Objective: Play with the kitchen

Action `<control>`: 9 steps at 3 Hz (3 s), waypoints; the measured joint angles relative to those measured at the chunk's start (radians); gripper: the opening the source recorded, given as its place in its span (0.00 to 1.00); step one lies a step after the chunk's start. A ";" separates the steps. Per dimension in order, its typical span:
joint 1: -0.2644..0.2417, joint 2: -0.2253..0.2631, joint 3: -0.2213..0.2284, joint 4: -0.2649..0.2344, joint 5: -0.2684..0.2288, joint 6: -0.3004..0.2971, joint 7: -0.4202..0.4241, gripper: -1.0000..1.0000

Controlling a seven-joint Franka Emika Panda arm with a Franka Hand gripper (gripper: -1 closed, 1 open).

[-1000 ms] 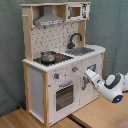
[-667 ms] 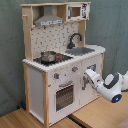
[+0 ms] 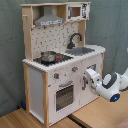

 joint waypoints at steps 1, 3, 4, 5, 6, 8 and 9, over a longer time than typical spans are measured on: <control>-0.019 -0.016 0.000 0.001 -0.012 0.036 0.091 1.00; -0.042 -0.070 0.001 0.036 -0.038 0.138 0.294 1.00; -0.049 -0.104 0.001 0.069 -0.040 0.190 0.368 1.00; -0.068 -0.154 0.001 0.105 -0.044 0.256 0.447 1.00; -0.091 -0.205 0.001 0.130 -0.054 0.310 0.506 1.00; -0.119 -0.296 0.001 0.200 -0.142 0.410 0.500 1.00; -0.174 -0.321 0.002 0.200 -0.188 0.449 0.447 1.00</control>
